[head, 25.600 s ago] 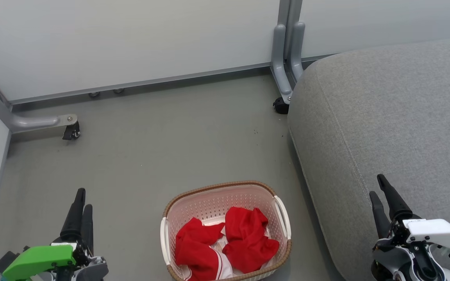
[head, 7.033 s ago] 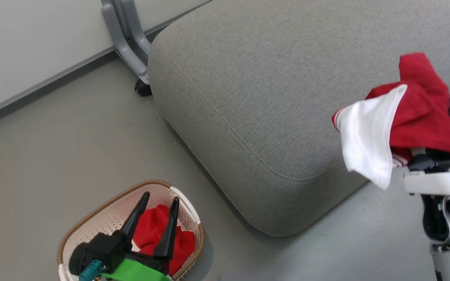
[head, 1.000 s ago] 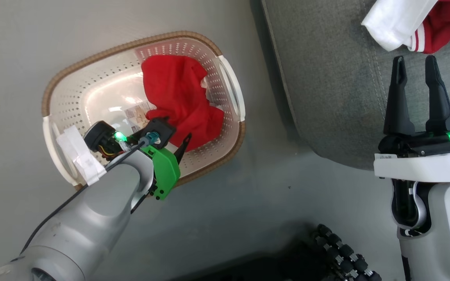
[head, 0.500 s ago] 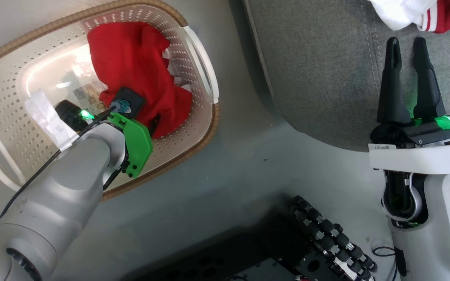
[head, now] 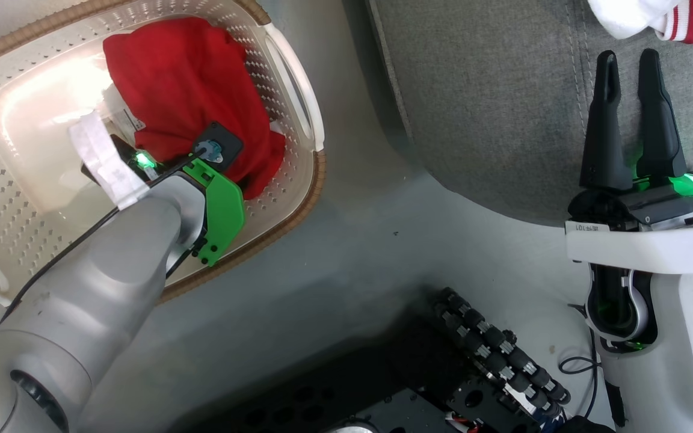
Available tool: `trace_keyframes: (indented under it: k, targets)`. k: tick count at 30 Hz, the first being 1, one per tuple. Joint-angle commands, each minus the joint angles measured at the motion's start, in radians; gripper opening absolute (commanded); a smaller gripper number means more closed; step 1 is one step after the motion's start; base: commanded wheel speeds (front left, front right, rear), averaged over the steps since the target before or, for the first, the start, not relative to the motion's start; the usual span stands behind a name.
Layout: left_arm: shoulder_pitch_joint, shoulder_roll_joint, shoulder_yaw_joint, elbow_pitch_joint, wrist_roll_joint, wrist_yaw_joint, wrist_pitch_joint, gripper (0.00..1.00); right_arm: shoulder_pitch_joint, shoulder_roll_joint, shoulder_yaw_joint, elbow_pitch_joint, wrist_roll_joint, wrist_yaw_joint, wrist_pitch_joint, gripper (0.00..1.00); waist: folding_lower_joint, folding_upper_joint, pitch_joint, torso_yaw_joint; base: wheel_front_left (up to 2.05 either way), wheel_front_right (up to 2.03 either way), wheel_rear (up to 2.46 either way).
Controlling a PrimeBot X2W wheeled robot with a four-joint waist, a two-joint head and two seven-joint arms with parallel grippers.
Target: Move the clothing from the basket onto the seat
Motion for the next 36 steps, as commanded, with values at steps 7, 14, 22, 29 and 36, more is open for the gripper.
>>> trace_keyframes:
  k: [7, 14, 22, 29, 36]
  targets:
    - [-0.089, -0.040, -0.001, 0.171, 0.107, 0.029, -0.006, 1.00, 0.057, 0.006, 0.026, 0.030, 0.016, -0.004, 0.025, 1.00, 0.0000, 0.0000, 0.010, -0.005, 0.00, 0.00, 0.00]
    - [-0.110, -0.078, 0.000, 0.243, 0.128, 0.054, -0.047, 1.00, 0.076, 0.006, 0.026, 0.037, 0.020, -0.004, 0.027, 1.00, 0.0000, 0.0000, 0.016, -0.004, 0.00, 0.00, 0.00]
    - [-0.106, -0.098, 0.000, 0.267, 0.155, 0.017, 0.001, 1.00, 0.083, 0.008, 0.038, 0.036, 0.011, -0.004, 0.030, 1.00, 0.0000, 0.0000, 0.025, 0.001, 0.00, 0.00, 0.00]
    - [-0.108, -0.100, 0.000, 0.274, 0.166, 0.003, 0.038, 0.00, 0.096, 0.009, 0.041, 0.039, 0.003, -0.004, 0.030, 1.00, 0.0000, 0.0000, 0.025, 0.000, 0.00, 0.00, 0.00]
    - [-0.109, -0.080, 0.000, 0.275, 0.152, 0.001, 0.026, 0.00, 0.054, 0.008, 0.037, 0.045, 0.014, -0.004, 0.030, 1.00, 0.0000, 0.0000, 0.010, -0.006, 0.00, 0.00, 0.00]
